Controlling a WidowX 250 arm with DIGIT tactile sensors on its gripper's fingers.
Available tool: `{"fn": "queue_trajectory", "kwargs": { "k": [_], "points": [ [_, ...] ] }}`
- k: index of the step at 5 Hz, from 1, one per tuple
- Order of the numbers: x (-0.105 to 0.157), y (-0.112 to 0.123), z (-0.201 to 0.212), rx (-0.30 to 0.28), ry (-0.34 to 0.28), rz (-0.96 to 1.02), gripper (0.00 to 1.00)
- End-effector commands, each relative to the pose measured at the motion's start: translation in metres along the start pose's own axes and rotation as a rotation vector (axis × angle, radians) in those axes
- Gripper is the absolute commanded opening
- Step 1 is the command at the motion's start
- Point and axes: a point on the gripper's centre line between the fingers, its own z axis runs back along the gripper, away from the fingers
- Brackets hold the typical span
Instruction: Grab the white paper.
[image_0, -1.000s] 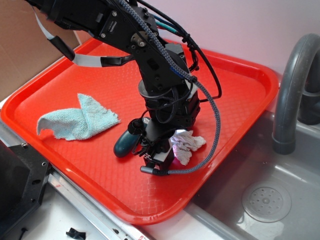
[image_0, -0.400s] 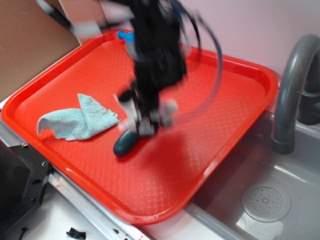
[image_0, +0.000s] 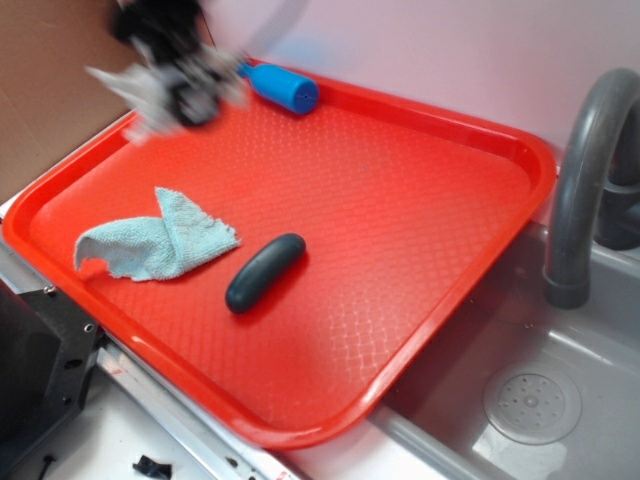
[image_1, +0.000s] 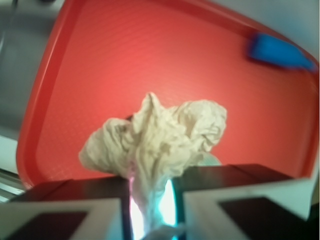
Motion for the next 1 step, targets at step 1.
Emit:
{"fn": "queue_trajectory", "kwargs": {
  "k": [1],
  "points": [
    [-0.0327, -0.0012, 0.0292, -0.031, -0.093, 0.134, 0.00]
  ]
}}
